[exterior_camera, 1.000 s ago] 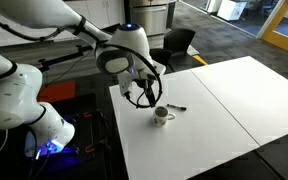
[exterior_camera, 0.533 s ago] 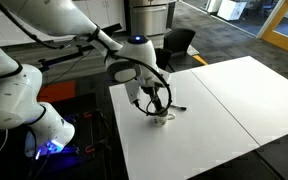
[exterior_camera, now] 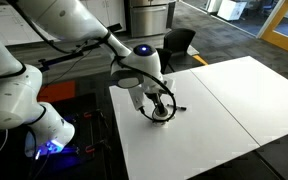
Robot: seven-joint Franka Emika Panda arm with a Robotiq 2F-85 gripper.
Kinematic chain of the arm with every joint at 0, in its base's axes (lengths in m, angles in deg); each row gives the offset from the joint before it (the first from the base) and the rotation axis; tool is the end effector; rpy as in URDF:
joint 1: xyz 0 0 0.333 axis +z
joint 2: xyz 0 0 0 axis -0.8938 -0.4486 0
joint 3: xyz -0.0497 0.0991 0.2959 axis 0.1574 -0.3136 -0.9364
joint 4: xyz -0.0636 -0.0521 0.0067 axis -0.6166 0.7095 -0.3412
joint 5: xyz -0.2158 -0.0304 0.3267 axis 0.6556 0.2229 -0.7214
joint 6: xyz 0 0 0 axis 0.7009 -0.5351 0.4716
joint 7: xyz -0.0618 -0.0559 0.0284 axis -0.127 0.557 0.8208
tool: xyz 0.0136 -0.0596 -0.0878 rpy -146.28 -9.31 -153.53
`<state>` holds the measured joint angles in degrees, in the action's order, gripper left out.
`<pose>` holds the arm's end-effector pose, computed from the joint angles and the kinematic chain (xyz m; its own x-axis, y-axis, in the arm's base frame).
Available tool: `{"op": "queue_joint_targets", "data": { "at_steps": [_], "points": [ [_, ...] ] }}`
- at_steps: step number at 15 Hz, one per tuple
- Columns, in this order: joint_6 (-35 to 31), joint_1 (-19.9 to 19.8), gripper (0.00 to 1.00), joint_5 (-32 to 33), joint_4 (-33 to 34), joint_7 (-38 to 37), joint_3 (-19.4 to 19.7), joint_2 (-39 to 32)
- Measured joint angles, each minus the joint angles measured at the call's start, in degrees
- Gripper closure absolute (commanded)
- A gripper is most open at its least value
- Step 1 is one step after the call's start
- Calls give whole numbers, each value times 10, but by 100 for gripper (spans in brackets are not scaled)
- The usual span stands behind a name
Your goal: Move the mug backwards
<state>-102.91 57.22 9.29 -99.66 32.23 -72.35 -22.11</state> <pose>0.4757 -0.0899 0.2902 0.9726 0.0081 0.2324 0.0035 -0.9998 0.0201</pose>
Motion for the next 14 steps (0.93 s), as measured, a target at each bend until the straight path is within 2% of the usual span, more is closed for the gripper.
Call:
{"op": "queue_joint_targets", "data": {
  "at_steps": [5,14],
  "points": [
    [2,0,0,4,4,-3,0,-6],
    [3,2,0,13,84,-35,-4,-90]
  ]
}}
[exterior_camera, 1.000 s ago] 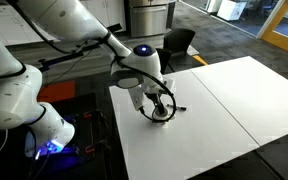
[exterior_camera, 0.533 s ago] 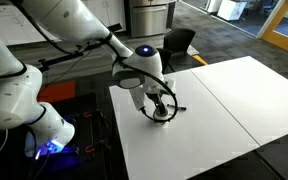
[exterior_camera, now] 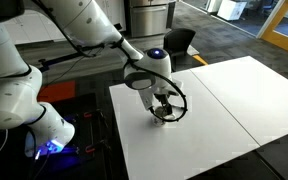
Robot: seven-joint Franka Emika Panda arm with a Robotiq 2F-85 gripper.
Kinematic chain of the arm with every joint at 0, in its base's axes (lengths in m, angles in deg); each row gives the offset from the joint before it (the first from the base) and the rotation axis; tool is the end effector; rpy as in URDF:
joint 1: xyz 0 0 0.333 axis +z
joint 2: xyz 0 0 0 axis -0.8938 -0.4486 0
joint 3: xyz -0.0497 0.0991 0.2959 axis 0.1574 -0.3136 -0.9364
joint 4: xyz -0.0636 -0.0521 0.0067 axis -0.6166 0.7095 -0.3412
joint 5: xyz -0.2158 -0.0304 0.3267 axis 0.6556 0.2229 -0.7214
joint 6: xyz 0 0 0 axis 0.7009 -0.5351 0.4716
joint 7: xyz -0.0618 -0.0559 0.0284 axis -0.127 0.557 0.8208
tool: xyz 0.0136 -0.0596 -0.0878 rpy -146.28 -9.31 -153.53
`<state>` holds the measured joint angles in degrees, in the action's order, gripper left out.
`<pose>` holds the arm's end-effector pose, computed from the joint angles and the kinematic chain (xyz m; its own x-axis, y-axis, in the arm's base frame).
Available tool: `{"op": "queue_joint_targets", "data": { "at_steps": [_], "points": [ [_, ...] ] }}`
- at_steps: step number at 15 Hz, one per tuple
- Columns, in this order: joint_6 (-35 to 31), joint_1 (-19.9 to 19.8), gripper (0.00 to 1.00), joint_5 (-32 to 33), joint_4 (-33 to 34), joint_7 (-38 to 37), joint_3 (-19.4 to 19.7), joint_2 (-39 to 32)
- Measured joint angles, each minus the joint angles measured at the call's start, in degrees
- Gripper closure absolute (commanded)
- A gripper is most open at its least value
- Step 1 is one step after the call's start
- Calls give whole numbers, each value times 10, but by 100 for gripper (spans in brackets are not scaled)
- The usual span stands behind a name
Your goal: Move the mug backwards
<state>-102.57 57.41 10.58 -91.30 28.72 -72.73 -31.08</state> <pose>0.5196 -0.0916 0.2676 0.9766 -0.0198 0.2144 -0.0259 -0.9993 0.0258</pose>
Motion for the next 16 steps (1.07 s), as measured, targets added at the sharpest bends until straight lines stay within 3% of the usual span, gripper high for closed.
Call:
{"op": "queue_joint_targets", "data": {
  "at_steps": [6,16],
  "points": [
    [0,8,0,40,20,-65,4,-55],
    [-1,-4,0,35,70,-55,-10,-139]
  ]
}}
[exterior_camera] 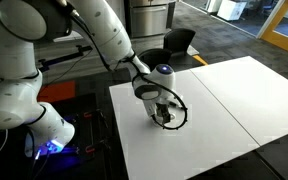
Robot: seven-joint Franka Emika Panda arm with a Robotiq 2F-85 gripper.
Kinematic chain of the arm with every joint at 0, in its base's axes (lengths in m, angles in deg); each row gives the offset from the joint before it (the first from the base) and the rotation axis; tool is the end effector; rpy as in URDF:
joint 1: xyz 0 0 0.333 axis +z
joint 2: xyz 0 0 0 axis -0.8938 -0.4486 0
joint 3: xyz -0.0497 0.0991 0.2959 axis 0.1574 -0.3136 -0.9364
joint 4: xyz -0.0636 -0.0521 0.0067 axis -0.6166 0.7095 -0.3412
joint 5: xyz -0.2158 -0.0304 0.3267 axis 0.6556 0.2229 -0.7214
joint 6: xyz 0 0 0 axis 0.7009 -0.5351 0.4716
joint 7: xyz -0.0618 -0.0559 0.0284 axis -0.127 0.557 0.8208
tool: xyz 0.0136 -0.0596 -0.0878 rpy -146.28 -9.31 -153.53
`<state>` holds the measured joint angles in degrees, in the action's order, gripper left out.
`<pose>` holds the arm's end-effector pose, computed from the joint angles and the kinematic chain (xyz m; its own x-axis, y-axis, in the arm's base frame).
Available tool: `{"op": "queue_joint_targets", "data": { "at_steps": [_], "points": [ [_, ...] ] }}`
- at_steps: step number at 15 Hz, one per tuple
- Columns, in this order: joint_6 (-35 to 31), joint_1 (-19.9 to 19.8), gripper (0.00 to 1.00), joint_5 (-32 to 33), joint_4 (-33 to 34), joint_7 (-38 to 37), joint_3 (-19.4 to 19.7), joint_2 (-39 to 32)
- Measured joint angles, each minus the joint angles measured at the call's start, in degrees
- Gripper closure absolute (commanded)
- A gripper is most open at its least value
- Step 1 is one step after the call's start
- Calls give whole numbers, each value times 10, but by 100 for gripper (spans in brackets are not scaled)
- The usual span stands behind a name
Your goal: Move the mug backwards
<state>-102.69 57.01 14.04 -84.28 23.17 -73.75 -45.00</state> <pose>0.5418 -0.0871 0.1817 0.9941 -0.0500 0.0958 -0.0535 -0.9980 0.0340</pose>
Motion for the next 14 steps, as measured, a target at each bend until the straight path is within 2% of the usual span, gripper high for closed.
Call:
{"op": "queue_joint_targets", "data": {
  "at_steps": [5,7,11,12,13,14],
  "points": [
    [0,-9,0,0,26,11,-1,-30],
    [0,-12,8,0,36,15,-1,-40],
    [0,-15,10,0,55,16,-3,-55],
    [0,-15,16,0,60,16,-4,-58],
    [0,-15,17,0,65,16,-5,-61],
    [0,-15,28,0,69,16,-5,-64]
  ]
}}
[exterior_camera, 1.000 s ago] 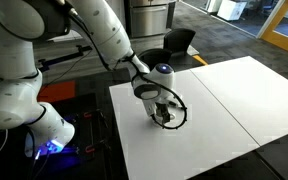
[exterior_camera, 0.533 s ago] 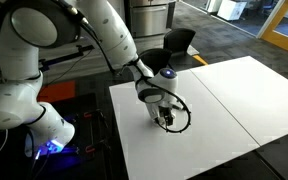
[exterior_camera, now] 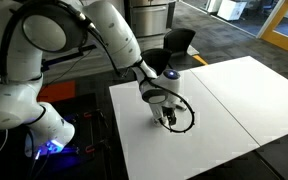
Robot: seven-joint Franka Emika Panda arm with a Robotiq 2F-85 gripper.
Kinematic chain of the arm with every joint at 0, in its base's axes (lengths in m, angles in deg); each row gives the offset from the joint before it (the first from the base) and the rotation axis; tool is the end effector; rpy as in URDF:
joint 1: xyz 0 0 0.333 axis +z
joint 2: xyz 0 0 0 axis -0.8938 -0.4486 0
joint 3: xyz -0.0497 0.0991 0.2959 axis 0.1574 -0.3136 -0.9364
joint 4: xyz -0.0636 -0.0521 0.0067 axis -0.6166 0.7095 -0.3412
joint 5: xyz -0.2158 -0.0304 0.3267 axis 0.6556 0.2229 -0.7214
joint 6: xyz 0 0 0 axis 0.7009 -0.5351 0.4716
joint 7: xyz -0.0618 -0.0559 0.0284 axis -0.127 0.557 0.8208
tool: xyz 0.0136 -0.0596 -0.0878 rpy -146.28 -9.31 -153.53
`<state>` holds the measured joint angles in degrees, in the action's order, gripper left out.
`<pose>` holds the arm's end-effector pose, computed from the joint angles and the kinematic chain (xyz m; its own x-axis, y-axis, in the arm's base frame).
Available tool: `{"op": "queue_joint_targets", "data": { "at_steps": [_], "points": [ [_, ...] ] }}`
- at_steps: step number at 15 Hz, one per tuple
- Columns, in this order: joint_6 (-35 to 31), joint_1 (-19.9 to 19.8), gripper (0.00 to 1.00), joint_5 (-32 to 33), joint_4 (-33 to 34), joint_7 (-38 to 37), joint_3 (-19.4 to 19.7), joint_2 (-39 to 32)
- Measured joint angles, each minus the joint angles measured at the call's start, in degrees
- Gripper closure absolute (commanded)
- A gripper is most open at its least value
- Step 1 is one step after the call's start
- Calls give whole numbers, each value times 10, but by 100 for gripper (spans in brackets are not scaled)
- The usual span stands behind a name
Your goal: Move the mug backwards
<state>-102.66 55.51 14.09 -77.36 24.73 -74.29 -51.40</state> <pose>0.5704 -0.1011 0.1602 0.9940 -0.0372 0.1031 -0.0413 -0.9984 0.0381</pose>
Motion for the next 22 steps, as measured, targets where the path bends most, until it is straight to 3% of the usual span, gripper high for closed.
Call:
{"op": "queue_joint_targets", "data": {
  "at_steps": [5,7,8,10,14,22],
  "points": [
    [2,1,46,1,12,0,-3,-7],
    [3,1,65,1,13,0,-3,-9],
    [4,1,65,1,13,0,-3,-10],
    [5,1,81,2,15,0,-3,-12],
    [7,1,100,3,15,1,-3,-14],
    [9,0,98,5,28,1,6,-19]
  ]
}}
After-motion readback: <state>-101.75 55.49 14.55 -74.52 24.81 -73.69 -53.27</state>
